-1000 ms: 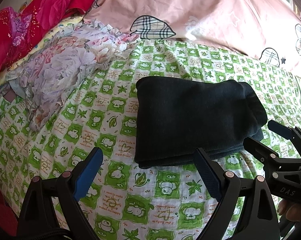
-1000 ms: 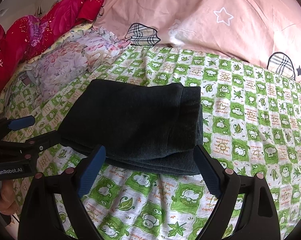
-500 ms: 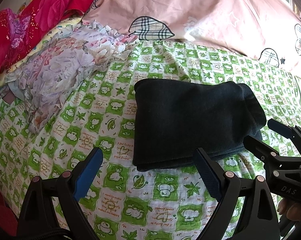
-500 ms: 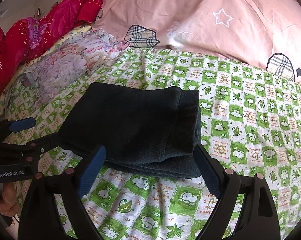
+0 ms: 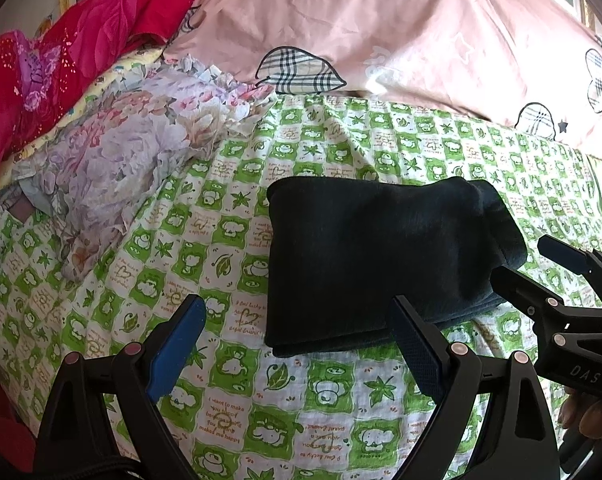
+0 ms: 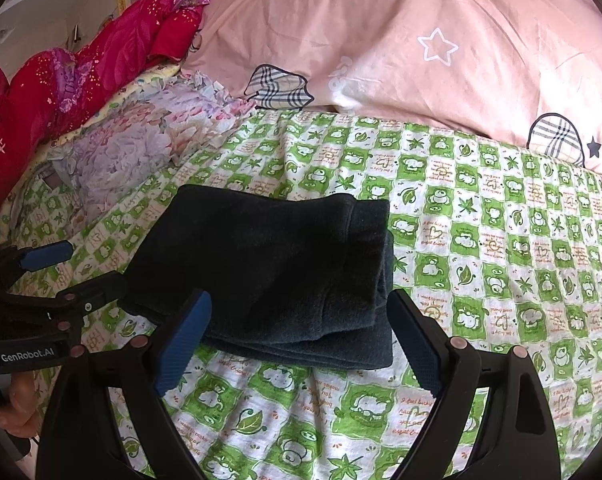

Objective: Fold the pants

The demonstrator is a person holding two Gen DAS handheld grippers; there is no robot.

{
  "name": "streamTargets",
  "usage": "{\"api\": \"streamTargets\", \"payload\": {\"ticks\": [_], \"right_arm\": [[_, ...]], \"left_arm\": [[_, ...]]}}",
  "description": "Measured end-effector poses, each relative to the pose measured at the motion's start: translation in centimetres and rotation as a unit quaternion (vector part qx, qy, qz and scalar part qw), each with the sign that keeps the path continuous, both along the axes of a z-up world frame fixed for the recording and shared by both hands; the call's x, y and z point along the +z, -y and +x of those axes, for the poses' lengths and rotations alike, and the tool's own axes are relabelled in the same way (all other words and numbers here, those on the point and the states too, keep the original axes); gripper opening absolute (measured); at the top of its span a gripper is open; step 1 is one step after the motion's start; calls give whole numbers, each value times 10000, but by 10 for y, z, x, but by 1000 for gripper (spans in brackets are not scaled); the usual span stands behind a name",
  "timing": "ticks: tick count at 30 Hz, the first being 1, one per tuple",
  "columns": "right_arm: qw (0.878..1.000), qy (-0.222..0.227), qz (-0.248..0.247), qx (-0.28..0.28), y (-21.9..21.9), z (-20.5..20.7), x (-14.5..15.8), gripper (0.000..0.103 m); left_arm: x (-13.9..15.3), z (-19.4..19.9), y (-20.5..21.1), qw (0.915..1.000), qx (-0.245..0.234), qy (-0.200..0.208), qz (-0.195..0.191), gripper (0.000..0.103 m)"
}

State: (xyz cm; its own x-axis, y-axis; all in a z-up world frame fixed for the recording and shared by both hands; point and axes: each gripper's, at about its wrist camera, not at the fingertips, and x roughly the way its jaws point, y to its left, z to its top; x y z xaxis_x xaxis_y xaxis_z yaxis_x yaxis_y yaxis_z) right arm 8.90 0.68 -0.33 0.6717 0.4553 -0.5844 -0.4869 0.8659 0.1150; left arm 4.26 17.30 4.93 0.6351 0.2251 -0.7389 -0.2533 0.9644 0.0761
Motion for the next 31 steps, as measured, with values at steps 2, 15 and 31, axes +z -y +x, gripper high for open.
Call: {"api": "streamTargets", "payload": {"ticks": [2, 15, 31], "right_arm": [[10000, 21, 10, -11, 1, 0, 1, 89], [9999, -56, 56, -93, 7, 3, 1, 90], [9997, -74, 176, -159, 18, 4, 3, 91]], "left_arm": [[1, 1, 1, 10000, -31, 2, 19, 92], [4, 9, 2, 10000, -44, -39, 26, 92], [7, 14, 7, 9999, -11, -105, 45, 92]]}}
